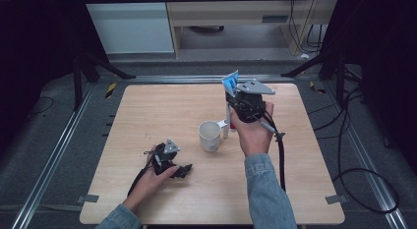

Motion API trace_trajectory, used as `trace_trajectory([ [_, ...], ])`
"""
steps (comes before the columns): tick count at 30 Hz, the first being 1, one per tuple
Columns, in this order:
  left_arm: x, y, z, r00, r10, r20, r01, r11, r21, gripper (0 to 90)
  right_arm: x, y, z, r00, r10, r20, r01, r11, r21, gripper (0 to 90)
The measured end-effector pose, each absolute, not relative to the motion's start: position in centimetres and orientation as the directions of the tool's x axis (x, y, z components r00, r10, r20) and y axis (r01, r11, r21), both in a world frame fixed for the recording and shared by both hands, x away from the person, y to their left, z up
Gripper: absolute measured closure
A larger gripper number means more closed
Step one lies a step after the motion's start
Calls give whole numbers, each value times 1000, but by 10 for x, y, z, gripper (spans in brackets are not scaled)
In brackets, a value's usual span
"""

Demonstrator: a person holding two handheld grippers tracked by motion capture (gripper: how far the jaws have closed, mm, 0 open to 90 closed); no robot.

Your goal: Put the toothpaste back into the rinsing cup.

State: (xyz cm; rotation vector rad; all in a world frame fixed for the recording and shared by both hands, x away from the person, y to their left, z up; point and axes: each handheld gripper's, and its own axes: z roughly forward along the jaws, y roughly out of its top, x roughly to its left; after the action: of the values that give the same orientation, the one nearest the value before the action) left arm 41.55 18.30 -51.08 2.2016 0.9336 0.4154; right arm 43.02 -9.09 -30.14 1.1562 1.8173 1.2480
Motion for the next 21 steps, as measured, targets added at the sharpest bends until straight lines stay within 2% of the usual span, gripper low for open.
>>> trace_trajectory([
  [9,416,183,-511,692,721,22,497,-499,710,0,442,-66,-299,-434,901,-21,264,150,953,736],
  [21,416,183,-511,692,722,24,497,-500,710,0,451,-50,-308,-450,893,-1,260,132,957,736],
])
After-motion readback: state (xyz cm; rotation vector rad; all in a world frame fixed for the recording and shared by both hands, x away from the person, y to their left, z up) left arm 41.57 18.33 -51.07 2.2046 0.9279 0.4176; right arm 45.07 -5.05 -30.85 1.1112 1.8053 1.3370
